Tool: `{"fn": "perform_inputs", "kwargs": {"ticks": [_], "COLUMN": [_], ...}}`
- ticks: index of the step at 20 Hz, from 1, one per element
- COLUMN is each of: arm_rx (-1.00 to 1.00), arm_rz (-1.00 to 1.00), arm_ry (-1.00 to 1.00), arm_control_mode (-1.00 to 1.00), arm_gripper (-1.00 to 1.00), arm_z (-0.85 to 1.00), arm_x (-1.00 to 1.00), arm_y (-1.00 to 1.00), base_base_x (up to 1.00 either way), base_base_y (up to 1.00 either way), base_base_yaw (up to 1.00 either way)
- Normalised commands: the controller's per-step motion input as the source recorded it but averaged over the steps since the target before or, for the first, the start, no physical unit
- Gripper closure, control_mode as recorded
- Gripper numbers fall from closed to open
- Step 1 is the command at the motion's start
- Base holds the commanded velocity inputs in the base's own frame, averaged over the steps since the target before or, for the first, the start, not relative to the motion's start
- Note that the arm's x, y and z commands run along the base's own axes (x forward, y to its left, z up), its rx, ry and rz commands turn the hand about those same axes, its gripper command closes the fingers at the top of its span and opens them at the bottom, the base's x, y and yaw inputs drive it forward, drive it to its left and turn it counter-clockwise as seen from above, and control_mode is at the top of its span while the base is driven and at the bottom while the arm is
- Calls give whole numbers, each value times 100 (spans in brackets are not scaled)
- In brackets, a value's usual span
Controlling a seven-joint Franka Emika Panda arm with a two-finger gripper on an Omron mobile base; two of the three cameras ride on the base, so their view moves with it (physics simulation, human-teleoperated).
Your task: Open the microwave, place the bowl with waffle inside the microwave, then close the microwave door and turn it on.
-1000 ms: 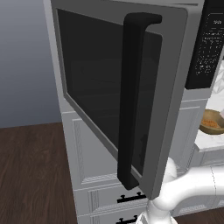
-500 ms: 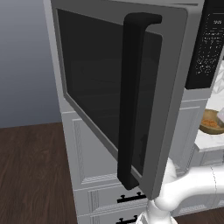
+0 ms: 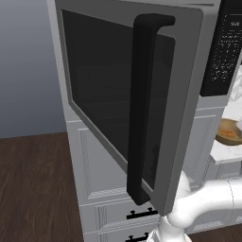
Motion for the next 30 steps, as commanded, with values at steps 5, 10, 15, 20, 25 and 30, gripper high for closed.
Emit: {"fn": "perform_inputs", "kwargs": {"ticks": [5,10,15,20,25,30], "arm_rx": [3,8,6,2,0,0], "arm_rz": [-1,-3,0,0,3,3], "arm_ry": [-2,-18,-25,-41,-42,-40], "arm_control_mode": [-100,-100,-100,-100,-100,-100], "arm_gripper": [100,100,100,100,100,100], "arm_z": [0,17,37,60,70,76], "arm_x": [-82,-100,-100,-92,-78,-64], "arm_y": [-7,-10,5,71,99,100], "base_base_x": [0,0,0,0,0,0], "base_base_y": [0,0,0,0,0,0], "base_base_yaw": [0,0,0,0,0,0]}}
